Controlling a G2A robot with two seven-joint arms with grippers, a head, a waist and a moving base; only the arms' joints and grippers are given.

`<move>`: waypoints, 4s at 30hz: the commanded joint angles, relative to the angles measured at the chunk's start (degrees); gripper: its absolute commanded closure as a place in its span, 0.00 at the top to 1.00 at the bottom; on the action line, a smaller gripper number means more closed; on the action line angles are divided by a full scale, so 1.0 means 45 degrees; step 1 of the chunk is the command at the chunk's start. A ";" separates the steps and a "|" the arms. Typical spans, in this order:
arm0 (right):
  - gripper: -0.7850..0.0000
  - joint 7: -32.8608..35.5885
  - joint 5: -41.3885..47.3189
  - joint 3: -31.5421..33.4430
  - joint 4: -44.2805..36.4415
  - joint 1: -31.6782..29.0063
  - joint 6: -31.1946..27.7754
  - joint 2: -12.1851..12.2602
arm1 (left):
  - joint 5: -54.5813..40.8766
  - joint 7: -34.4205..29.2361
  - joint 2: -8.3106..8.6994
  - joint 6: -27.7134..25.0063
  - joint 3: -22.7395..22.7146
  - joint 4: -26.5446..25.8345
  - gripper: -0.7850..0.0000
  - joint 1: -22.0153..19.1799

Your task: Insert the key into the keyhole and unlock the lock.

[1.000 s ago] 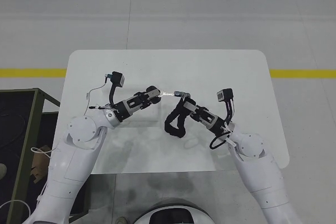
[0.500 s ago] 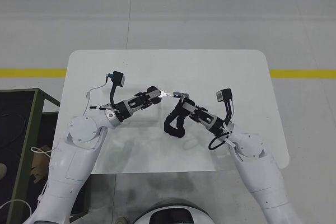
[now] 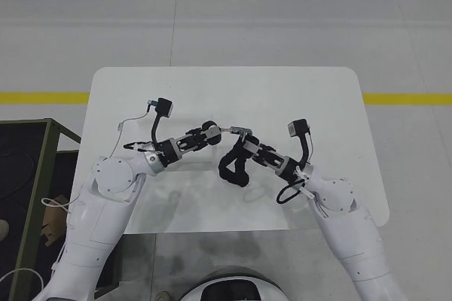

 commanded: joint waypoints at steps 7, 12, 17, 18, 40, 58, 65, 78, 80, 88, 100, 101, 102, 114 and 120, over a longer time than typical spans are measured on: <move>0.00 -0.0224 -0.1712 0.0250 -0.0786 -0.0215 0.0158 0.0128 | 0.1075 -0.0030 0.0010 -0.0055 -0.0002 -0.0211 0.00 -0.0002; 0.00 -0.0488 -0.2576 0.0328 -0.1267 -0.0416 0.0349 0.0189 | 0.1548 0.0096 -0.0002 -0.0052 0.0054 -0.0268 0.00 0.0011; 0.00 -0.0395 -0.2684 0.0317 -0.1397 -0.0450 0.0392 0.0227 | 0.1558 0.0040 -0.0023 -0.0042 0.0144 -0.0276 0.00 0.0015; 0.00 -0.0371 -0.2718 0.0316 -0.1407 -0.0446 0.0411 0.0236 | 0.1565 0.0005 -0.0025 -0.0049 0.0159 -0.0284 0.00 0.0017; 0.00 0.0078 -0.1808 0.0191 -0.0795 -0.0109 0.0167 0.0325 | 0.0630 -0.0634 -0.0092 0.0497 0.0172 -0.0278 1.00 -0.0023; 0.00 0.1154 0.0540 0.0569 -0.0269 -0.0089 -0.0273 0.0462 | -0.1616 -0.1387 -0.0026 0.0837 -0.0940 0.0314 0.34 0.0165; 0.00 0.1189 0.0514 0.0394 -0.0176 0.0027 -0.0189 0.0473 | -0.1393 -0.2083 0.0024 0.0583 -0.0913 0.0338 0.00 0.0162; 0.00 0.0977 -0.0475 0.0424 -0.0368 0.0009 -0.0016 0.0570 | -0.0282 -0.1665 0.0060 0.0891 -0.0836 0.0105 0.00 0.0226; 0.00 0.1019 -0.0592 0.0450 -0.0433 0.0002 0.0047 0.0593 | -0.0161 -0.1761 0.0072 0.0918 -0.0825 0.0071 0.00 0.0210; 0.00 0.1603 -0.0297 0.0456 -0.0457 0.0070 0.0076 0.0665 | -0.0173 -0.2193 0.0095 0.0945 -0.0721 0.0084 0.00 0.0148; 0.00 0.2568 0.0445 0.0419 -0.0035 0.0429 -0.0028 0.0754 | -0.0692 -0.2374 0.0101 0.0937 -0.0760 0.0126 0.00 0.0204; 0.00 0.2589 0.0467 0.0407 -0.0027 0.0438 -0.0024 0.0759 | -0.0691 -0.2404 0.0103 0.0943 -0.0760 0.0127 0.00 0.0207; 0.00 0.2598 0.0449 0.0404 -0.0011 0.0451 -0.0015 0.0766 | -0.0715 -0.2417 0.0104 0.0960 -0.0765 0.0127 0.00 0.0210; 0.00 0.2647 0.0442 0.0228 -0.0001 0.0487 0.0063 0.0815 | -0.0673 -0.2367 0.0110 0.1035 -0.0740 0.0103 0.19 0.0231; 0.00 0.2646 0.0482 0.0179 0.0034 0.0517 0.0095 0.0838 | -0.0693 -0.2353 0.0099 0.1007 -0.0660 0.0098 0.00 0.0211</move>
